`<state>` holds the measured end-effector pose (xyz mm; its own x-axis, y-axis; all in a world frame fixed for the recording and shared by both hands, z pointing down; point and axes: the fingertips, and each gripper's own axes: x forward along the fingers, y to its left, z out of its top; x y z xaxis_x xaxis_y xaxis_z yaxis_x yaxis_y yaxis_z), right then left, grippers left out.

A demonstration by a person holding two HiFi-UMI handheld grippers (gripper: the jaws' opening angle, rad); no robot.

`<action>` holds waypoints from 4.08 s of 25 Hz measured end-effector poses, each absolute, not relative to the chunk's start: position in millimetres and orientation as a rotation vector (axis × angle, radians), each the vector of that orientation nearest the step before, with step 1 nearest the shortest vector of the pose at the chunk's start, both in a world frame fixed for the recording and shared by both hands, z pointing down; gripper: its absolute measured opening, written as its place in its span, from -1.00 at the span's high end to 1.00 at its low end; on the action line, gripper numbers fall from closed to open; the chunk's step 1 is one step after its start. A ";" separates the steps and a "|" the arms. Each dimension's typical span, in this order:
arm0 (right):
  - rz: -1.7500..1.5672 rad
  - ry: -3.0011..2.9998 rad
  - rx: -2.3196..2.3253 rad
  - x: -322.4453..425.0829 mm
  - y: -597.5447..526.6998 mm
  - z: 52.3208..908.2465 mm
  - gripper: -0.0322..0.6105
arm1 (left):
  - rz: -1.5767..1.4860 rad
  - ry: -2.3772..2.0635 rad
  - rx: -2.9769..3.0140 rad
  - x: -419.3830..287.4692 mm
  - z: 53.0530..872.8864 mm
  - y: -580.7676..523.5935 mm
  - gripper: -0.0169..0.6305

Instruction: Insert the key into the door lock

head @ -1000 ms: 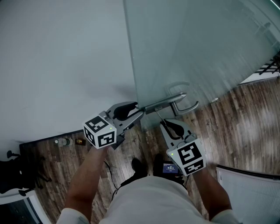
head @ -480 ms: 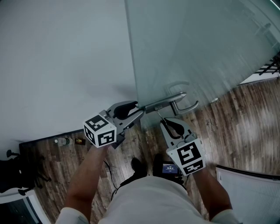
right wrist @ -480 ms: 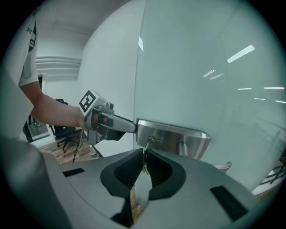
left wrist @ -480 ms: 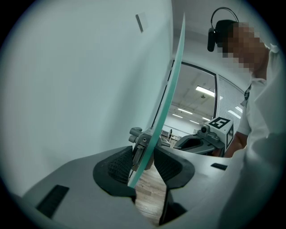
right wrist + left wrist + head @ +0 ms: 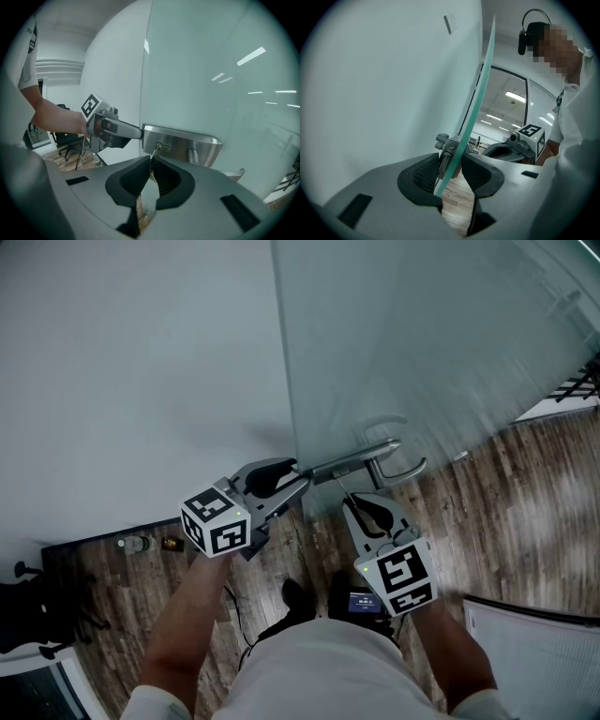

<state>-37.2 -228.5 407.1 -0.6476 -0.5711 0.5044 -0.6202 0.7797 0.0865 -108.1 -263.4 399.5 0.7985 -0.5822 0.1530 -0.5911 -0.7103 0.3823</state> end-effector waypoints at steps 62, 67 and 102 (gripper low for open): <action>0.151 -2.518 0.983 -49.3 -239.8 409.5 0.82 | -0.028 -0.904 2.540 -110.2 398.1 -263.5 0.46; 0.143 -2.512 0.984 -49.4 -240.7 409.2 0.82 | -0.046 -0.906 2.531 -111.1 397.6 -263.8 0.46; 0.133 -2.543 0.956 -56.7 -247.2 407.4 0.81 | -0.072 -0.957 2.516 -112.5 394.4 -264.5 0.46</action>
<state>-56.7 -247.2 407.4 -0.6763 -0.6085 0.4151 -0.6485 0.7591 0.0561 -112.5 -264.5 394.4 0.7584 -0.6430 0.1067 -0.6199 -0.6609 0.4230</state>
